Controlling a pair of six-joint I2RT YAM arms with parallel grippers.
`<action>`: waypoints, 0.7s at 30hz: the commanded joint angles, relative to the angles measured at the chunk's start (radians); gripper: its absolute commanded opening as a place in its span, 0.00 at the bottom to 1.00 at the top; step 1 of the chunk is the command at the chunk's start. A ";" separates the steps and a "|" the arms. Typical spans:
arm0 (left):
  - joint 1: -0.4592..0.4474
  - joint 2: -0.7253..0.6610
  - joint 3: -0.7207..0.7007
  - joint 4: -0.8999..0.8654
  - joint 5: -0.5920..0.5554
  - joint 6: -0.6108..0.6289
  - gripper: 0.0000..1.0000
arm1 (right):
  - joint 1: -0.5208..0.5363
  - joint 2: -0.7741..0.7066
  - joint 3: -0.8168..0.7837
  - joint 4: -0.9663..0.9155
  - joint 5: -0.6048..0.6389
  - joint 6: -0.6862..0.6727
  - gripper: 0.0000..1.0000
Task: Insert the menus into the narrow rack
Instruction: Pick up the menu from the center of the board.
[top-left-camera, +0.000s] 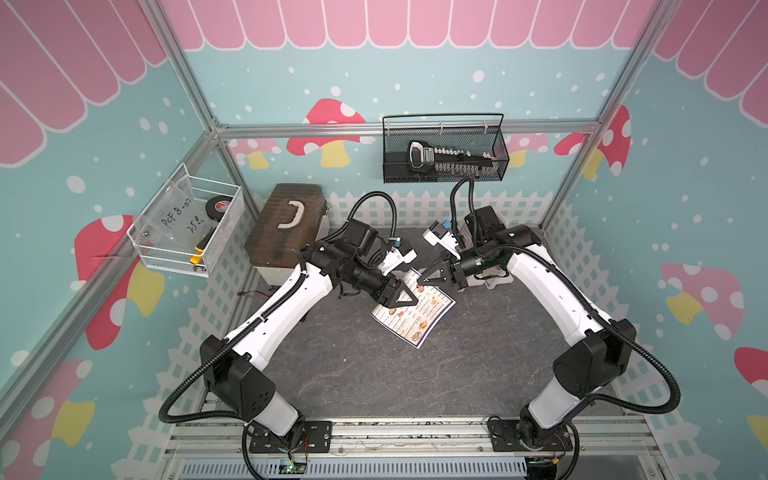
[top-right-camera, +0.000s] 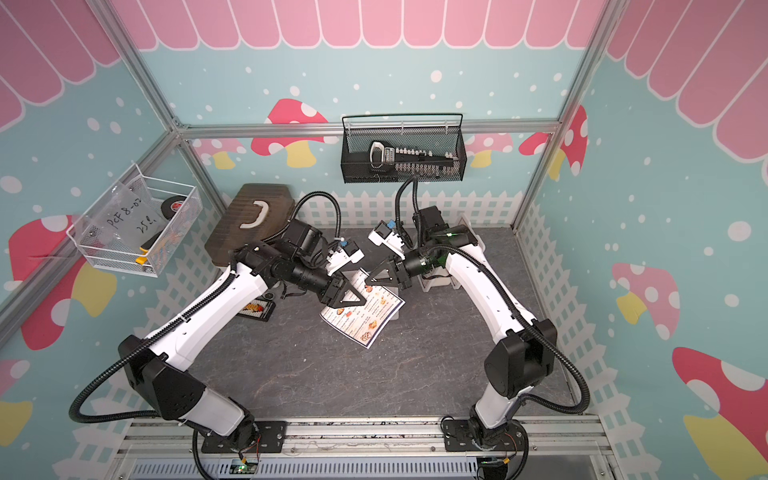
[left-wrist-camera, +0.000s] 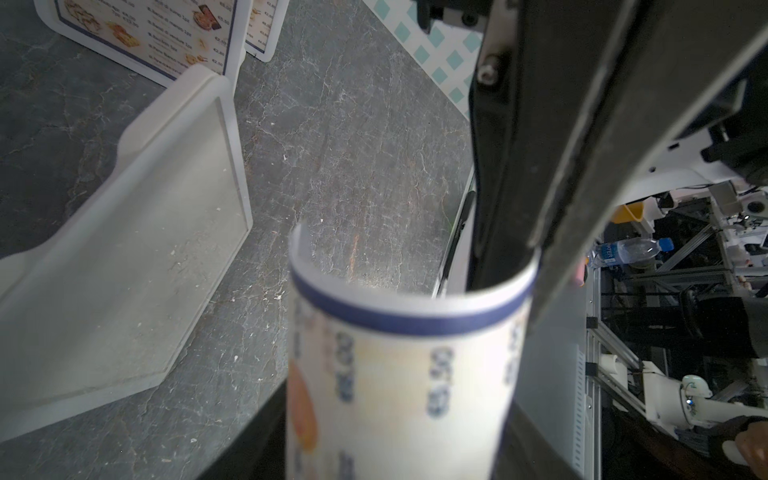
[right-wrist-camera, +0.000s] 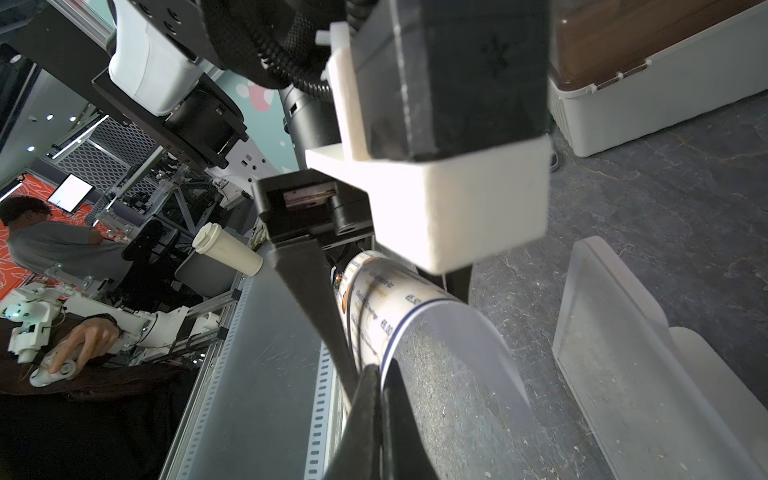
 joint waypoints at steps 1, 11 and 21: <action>0.039 -0.061 0.009 0.079 0.033 -0.002 0.75 | 0.005 -0.057 0.037 0.029 -0.039 0.002 0.00; 0.271 -0.418 -0.461 0.928 0.029 -0.613 0.99 | 0.004 -0.316 -0.136 0.525 0.184 0.351 0.00; 0.221 -0.438 -0.525 1.230 0.137 -0.775 0.99 | 0.004 -0.372 -0.160 0.813 0.168 0.590 0.00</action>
